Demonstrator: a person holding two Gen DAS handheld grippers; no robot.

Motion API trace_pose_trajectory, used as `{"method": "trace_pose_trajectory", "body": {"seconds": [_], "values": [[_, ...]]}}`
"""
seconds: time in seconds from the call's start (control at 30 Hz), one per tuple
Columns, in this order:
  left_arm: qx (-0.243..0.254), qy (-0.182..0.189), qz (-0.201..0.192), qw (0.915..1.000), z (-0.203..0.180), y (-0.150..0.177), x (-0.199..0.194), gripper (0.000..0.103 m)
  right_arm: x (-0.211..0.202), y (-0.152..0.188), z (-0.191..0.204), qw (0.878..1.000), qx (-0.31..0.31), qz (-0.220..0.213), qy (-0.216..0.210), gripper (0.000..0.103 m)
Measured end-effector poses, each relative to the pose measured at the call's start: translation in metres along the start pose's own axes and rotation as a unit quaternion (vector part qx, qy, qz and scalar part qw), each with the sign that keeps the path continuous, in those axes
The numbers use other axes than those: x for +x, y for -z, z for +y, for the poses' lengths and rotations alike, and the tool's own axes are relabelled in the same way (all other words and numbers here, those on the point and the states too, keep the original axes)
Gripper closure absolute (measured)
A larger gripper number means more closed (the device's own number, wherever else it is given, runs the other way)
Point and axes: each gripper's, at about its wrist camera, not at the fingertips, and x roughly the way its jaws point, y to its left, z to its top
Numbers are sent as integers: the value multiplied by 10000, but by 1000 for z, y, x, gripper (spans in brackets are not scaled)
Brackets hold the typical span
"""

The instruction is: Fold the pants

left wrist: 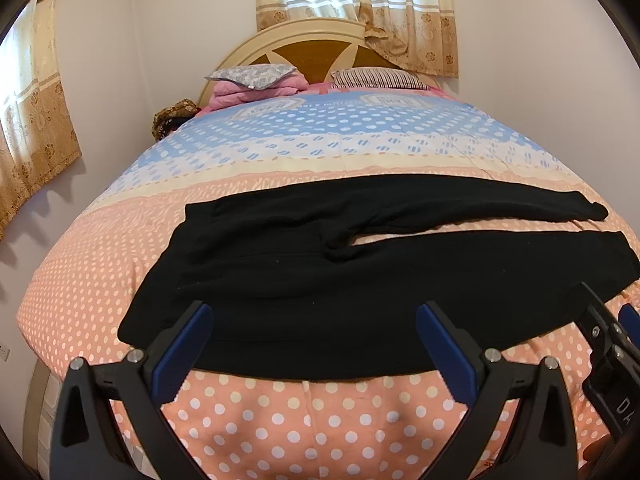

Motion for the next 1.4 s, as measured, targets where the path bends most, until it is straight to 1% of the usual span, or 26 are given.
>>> {"method": "trace_pose_trajectory", "body": {"seconds": [1.4], "values": [[-32, 4, 119, 9999, 0, 2, 2, 0, 0, -1, 4, 10000, -52, 38, -15, 1]]}}
